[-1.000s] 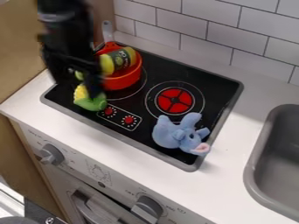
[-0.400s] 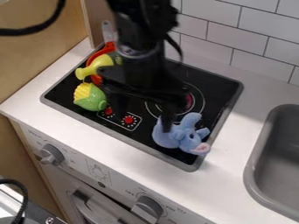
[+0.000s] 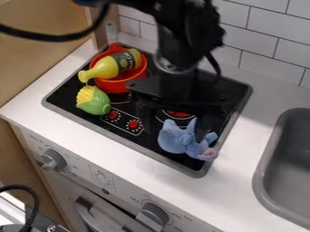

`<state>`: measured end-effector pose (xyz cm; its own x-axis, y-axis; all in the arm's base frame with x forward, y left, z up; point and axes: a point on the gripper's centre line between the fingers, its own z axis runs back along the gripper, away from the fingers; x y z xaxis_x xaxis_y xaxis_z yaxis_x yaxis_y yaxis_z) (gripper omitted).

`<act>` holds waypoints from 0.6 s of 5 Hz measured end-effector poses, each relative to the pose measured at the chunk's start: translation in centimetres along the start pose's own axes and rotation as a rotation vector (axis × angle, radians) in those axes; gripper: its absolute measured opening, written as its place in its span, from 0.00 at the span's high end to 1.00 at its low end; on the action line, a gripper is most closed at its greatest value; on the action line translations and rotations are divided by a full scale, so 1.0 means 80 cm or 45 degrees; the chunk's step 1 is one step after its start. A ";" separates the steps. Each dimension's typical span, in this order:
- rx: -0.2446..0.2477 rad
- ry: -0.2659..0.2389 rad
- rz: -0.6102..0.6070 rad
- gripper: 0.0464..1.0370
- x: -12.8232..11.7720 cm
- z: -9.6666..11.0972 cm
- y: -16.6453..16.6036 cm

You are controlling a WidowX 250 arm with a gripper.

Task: Take the blue toy and put it on the right burner

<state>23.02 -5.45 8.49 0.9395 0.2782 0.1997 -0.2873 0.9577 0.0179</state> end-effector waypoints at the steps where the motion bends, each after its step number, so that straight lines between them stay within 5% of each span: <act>1: 0.006 -0.087 -0.035 0.04 0.011 -0.010 0.000; 3: 0.070 -0.174 -0.064 0.04 0.022 -0.035 0.017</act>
<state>24.76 -3.43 6.14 0.9200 0.2135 0.3286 -0.2536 0.9637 0.0838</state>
